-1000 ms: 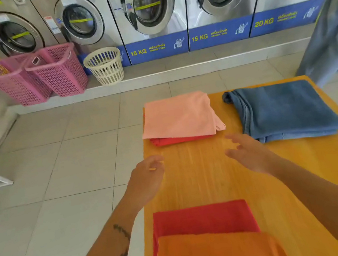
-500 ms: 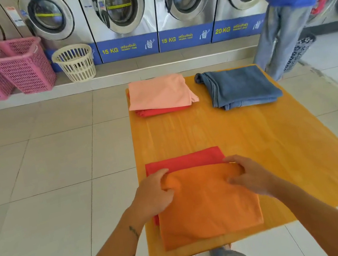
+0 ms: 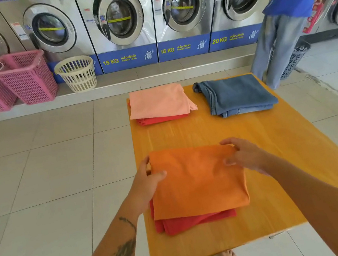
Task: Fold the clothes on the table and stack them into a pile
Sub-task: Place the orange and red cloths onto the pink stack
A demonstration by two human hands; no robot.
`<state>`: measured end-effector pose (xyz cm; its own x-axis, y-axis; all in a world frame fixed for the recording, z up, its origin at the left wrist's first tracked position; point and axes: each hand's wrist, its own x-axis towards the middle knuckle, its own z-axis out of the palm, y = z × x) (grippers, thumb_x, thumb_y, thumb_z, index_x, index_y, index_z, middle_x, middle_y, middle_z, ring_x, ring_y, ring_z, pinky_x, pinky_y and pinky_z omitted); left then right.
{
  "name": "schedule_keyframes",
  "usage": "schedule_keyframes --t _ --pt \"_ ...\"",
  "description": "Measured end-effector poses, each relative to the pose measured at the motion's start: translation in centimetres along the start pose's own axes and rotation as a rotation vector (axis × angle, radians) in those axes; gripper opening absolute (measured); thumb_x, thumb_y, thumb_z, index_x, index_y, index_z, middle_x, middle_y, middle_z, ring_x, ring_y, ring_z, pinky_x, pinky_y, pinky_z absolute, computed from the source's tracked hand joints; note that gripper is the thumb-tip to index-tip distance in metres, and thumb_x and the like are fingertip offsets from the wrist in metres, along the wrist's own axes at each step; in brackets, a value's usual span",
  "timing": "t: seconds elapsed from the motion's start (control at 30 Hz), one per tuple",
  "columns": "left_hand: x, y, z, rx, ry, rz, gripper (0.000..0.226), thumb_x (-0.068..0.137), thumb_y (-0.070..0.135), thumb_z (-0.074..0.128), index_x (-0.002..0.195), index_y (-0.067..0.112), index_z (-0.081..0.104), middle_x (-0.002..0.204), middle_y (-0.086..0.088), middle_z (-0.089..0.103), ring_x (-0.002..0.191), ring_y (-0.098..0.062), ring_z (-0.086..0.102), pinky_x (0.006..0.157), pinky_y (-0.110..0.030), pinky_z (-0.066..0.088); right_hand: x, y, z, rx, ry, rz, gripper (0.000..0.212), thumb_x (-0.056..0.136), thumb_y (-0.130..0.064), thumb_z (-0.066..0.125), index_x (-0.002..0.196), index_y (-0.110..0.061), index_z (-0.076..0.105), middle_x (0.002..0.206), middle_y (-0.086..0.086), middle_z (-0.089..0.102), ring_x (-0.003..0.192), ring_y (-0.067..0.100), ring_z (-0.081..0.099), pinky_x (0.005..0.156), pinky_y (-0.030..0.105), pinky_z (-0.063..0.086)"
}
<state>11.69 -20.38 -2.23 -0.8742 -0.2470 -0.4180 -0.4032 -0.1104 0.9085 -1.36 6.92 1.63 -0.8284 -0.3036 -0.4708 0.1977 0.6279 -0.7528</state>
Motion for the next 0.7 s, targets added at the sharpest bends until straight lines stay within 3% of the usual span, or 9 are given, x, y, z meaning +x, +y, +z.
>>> schedule_keyframes --t 0.1,0.2,0.3,0.4,0.47,0.6,0.7 --pt "0.0 -1.9 0.6 0.164 0.002 -0.067 0.081 0.087 0.028 0.069 0.153 0.032 0.023 0.144 0.001 0.047 0.122 -0.023 0.053 0.103 -0.048 0.046 0.7 2.7 1.9 0.067 -0.024 0.14 0.067 0.083 -0.014 0.072 0.139 -0.034 0.043 0.127 0.002 0.047 0.111 0.026 0.052 0.087 0.039 0.045" --pt "0.2 -2.2 0.8 0.143 0.035 -0.055 0.087 0.085 0.029 0.07 0.154 0.036 0.017 0.146 0.004 0.043 0.121 -0.019 0.051 0.099 -0.041 0.048 1.0 4.2 3.6 0.126 0.112 0.107 0.072 0.081 -0.017 0.074 0.142 -0.032 0.04 0.128 0.003 0.048 0.099 0.019 0.051 0.071 0.032 0.041" --pt "0.1 -2.5 1.0 0.143 0.041 -0.041 0.097 0.087 0.025 0.069 0.153 0.044 0.0 0.149 0.008 0.034 0.118 -0.012 0.046 0.09 -0.03 0.043 0.9 4.3 4.9 -0.118 0.181 0.003 0.077 0.081 -0.022 0.071 0.147 -0.031 0.032 0.131 0.007 0.054 0.101 0.022 0.054 0.077 0.031 0.043" --pt "0.1 -2.8 1.3 0.211 0.045 -0.004 0.096 0.091 0.022 0.064 0.15 0.051 -0.005 0.149 0.011 0.03 0.121 -0.01 0.041 0.094 -0.03 0.041 0.1 4.4 6.4 -0.327 0.183 -0.145 0.081 0.08 -0.021 0.063 0.15 -0.03 0.024 0.143 0.008 0.047 0.12 0.03 0.052 0.09 0.036 0.044" --pt "0.1 -2.8 1.4 0.254 0.042 0.02 0.087 0.093 0.02 0.061 0.15 0.052 0.004 0.15 0.012 0.029 0.126 -0.012 0.04 0.1 -0.033 0.041 -0.3 4.2 7.0 -0.323 0.197 -0.195 0.08 0.078 -0.014 0.059 0.148 -0.032 0.024 0.142 0.007 0.046 0.119 0.028 0.052 0.088 0.033 0.043" --pt "-0.1 -2.6 1.3 0.237 0.02 0.081 0.059 0.093 0.009 0.052 0.137 0.049 0.047 0.148 0.009 0.039 0.119 -0.008 0.045 0.092 -0.023 0.041 -0.5 3.3 6.9 -0.074 0.211 -0.111 0.079 0.077 -0.009 0.059 0.141 -0.043 0.028 0.107 -0.003 0.058 0.082 0.014 0.06 0.059 0.025 0.045" --pt "-0.5 -2.7 0.9 0.143 0.056 0.108 0.055 0.092 0.006 0.049 0.117 0.053 0.064 0.136 0.009 0.05 0.111 -0.009 0.055 0.086 -0.024 0.049 -0.7 3.3 6.6 0.064 0.239 -0.117 0.082 0.078 -0.006 0.065 0.139 -0.048 0.031 0.112 -0.01 0.055 0.09 0.007 0.057 0.066 0.029 0.051"
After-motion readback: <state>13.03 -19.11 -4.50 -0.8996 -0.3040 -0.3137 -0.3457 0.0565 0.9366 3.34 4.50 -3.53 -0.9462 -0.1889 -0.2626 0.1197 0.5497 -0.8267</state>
